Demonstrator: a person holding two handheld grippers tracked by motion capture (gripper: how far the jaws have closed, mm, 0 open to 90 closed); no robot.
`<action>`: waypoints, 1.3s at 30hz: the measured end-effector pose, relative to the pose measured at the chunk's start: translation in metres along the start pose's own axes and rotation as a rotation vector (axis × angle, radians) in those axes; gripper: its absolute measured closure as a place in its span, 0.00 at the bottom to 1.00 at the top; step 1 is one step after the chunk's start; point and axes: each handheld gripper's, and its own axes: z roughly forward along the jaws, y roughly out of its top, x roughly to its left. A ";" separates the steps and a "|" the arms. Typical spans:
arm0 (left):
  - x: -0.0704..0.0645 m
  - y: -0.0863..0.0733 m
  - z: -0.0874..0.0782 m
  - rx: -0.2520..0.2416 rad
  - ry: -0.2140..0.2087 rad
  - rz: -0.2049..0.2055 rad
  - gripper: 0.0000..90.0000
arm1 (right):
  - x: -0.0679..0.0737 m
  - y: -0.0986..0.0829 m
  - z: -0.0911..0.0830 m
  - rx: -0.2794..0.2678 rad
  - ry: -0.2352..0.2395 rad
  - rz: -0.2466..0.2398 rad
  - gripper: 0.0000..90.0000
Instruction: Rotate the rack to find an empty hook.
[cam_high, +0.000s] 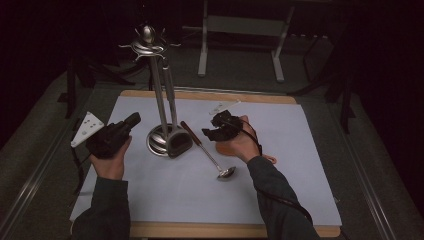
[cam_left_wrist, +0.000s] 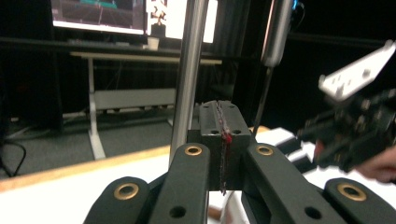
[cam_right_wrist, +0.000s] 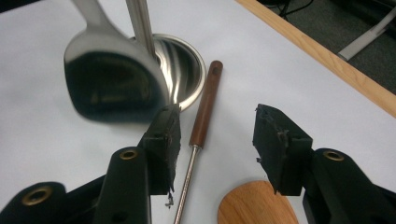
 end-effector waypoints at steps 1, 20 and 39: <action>-0.001 0.005 0.001 -0.011 0.001 0.004 1.00 | 0.000 -0.001 0.001 0.002 0.000 0.000 0.56; -0.028 0.088 0.019 -0.142 -0.021 0.088 1.00 | -0.002 -0.010 0.009 0.022 0.011 0.017 0.56; -0.026 0.116 0.033 -0.159 0.035 0.078 1.00 | -0.007 -0.016 0.009 0.025 0.011 0.033 0.55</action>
